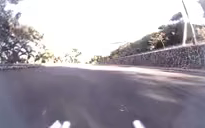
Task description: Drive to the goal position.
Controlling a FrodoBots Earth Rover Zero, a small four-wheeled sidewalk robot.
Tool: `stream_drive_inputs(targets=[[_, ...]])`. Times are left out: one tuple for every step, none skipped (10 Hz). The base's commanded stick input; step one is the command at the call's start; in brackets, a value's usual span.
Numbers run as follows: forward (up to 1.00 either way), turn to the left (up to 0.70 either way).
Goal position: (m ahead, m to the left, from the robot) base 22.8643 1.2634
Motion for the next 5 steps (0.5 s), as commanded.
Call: stream_drive_inputs(targets=[[0.69,0.02],[0.69,0.02],[0.69,0.02],[0.69,0.02],[0.69,0.02]])
